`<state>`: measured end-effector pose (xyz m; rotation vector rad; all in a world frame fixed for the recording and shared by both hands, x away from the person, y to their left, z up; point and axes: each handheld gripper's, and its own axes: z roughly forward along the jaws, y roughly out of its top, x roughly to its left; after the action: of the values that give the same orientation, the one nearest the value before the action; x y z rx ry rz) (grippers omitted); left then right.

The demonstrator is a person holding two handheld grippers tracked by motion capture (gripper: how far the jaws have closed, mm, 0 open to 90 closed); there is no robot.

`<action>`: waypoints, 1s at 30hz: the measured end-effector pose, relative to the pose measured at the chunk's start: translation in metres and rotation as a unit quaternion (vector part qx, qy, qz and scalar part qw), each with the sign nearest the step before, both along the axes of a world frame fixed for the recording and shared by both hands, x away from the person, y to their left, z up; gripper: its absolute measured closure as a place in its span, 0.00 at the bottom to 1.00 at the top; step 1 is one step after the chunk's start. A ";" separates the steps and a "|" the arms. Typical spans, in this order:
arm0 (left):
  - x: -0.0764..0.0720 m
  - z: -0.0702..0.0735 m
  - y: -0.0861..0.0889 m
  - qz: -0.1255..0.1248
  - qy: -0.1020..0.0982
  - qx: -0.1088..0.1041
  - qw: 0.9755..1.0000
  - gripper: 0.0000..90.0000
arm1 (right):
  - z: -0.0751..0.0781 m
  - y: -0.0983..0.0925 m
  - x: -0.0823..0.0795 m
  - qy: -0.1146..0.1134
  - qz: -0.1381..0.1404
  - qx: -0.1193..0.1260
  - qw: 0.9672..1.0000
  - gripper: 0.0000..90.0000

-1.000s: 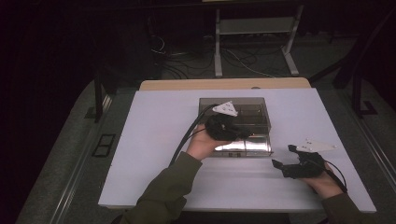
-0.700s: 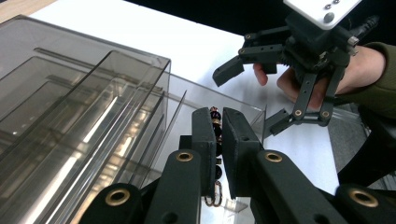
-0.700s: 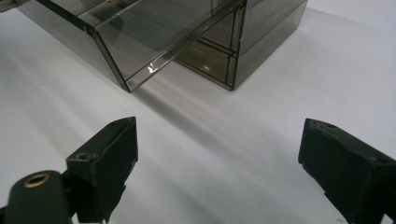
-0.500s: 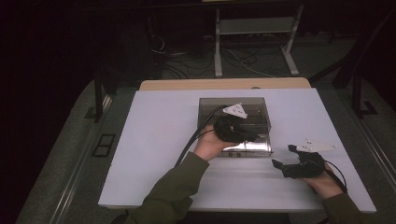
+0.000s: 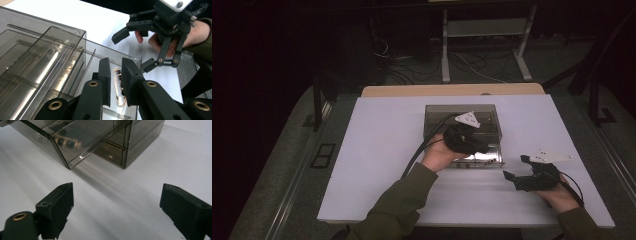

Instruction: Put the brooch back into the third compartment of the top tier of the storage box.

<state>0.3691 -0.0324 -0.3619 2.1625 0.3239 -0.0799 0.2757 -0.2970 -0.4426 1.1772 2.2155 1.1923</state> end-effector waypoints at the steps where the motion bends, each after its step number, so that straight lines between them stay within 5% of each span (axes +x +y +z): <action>1: 0.000 0.000 0.002 0.000 0.001 -0.001 1.000 0.86 | 0.000 0.000 0.000 0.000 0.000 0.000 1.000 0.13; 14: 0.000 0.006 0.040 0.020 0.001 -0.011 1.000 0.99 | -0.001 0.000 0.001 0.001 0.000 -0.003 1.000 0.13; 30: -0.011 0.006 0.087 0.046 -0.012 -0.021 0.999 0.99 | -0.001 0.000 0.001 0.001 -0.004 -0.003 1.000 0.13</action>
<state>0.3585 0.0549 -0.3557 2.1023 0.4037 -0.0092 0.2767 -0.2973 -0.4431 1.1852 2.2128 1.1795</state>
